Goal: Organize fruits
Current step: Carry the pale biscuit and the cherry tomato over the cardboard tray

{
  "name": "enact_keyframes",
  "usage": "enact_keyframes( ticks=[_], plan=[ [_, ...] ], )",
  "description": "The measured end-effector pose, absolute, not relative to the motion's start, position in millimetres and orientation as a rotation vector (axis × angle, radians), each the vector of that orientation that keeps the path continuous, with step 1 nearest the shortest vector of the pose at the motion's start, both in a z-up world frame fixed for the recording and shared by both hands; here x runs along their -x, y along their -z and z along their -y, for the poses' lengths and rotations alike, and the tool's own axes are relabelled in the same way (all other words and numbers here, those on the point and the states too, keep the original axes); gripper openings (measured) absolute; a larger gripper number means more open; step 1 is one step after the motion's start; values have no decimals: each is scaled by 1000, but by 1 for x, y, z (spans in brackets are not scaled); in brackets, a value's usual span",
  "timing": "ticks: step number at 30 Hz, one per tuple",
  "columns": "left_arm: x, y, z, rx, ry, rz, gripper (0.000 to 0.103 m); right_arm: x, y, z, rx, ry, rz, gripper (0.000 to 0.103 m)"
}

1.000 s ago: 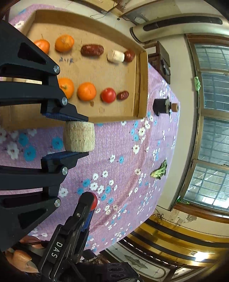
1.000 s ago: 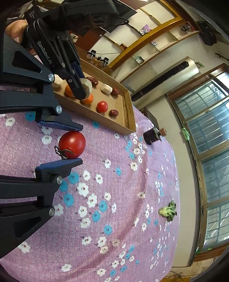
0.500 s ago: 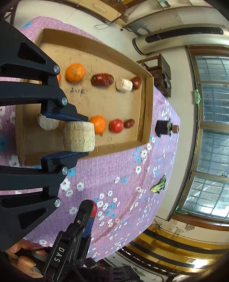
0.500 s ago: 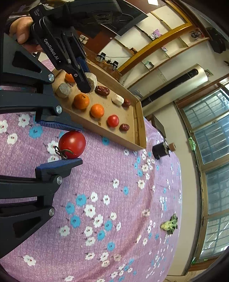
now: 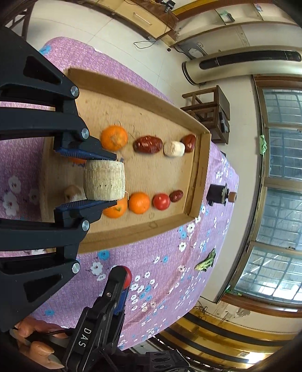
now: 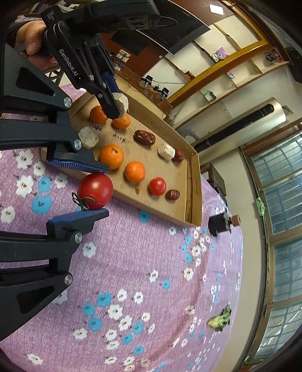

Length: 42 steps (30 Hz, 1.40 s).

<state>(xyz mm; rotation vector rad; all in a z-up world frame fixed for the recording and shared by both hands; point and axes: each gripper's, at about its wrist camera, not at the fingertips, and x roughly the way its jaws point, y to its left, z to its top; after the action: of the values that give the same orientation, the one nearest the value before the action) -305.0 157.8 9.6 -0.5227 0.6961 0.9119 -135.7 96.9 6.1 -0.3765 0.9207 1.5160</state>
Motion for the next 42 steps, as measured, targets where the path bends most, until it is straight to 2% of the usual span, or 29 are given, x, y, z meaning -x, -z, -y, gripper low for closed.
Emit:
enact_keyframes(
  ticks=[18, 28, 42],
  plan=[
    [350, -7, -172, 616, -944, -650, 28, 177, -3, -137, 439, -1594, -905, 31],
    [338, -5, -195, 621, -941, -647, 28, 194, -8, -192, 469, -1605, -864, 32],
    [332, 11, -229, 634, -1005, -690, 28, 190, 18, -227, 534, -1573, -905, 31]
  ],
)
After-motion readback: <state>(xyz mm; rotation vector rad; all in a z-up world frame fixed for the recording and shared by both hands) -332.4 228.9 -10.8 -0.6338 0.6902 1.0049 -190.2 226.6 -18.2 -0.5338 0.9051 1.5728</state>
